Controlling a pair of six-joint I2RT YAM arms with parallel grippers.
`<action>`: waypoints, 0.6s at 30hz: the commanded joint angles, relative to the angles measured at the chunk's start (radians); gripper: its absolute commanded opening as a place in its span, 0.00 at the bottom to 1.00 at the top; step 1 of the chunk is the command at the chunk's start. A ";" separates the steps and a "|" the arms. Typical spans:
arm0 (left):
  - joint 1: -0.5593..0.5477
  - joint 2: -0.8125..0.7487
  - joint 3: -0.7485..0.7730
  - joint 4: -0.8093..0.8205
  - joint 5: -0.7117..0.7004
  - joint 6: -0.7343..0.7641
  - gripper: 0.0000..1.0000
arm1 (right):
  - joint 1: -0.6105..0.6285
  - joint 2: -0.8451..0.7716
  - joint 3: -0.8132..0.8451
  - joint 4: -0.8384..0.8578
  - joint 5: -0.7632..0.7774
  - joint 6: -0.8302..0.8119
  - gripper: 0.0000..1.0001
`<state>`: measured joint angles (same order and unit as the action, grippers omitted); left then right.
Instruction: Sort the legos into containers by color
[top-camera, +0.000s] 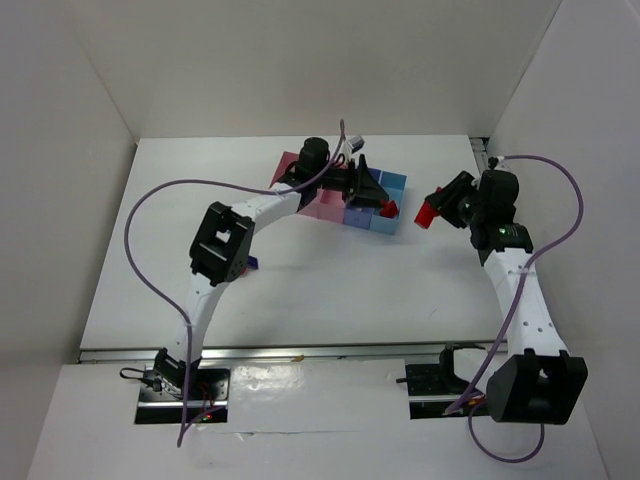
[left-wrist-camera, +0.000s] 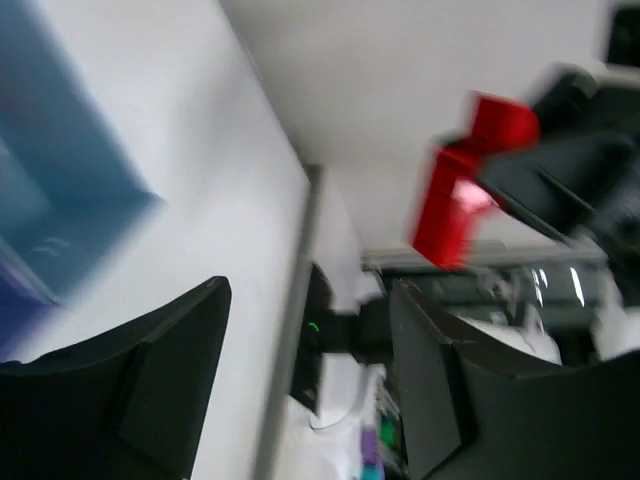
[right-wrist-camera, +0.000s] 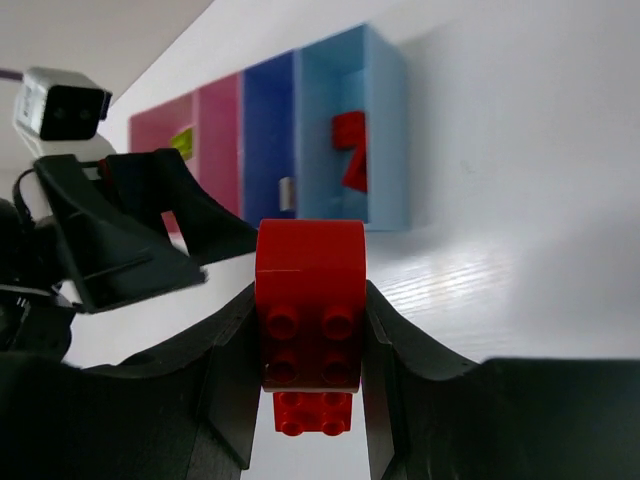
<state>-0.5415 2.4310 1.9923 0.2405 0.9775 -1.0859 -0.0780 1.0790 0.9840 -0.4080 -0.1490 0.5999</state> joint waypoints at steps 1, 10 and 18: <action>0.017 -0.153 -0.157 0.519 0.185 -0.242 0.78 | -0.011 0.021 0.030 0.177 -0.223 -0.045 0.28; -0.014 -0.165 -0.271 0.894 0.271 -0.516 0.84 | -0.011 0.094 -0.042 0.492 -0.587 0.118 0.28; -0.035 -0.174 -0.207 0.767 0.239 -0.428 0.82 | -0.011 0.134 -0.039 0.515 -0.667 0.138 0.28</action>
<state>-0.5617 2.3043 1.7172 0.9848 1.2175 -1.5669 -0.0834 1.2072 0.9329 0.0151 -0.7422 0.7212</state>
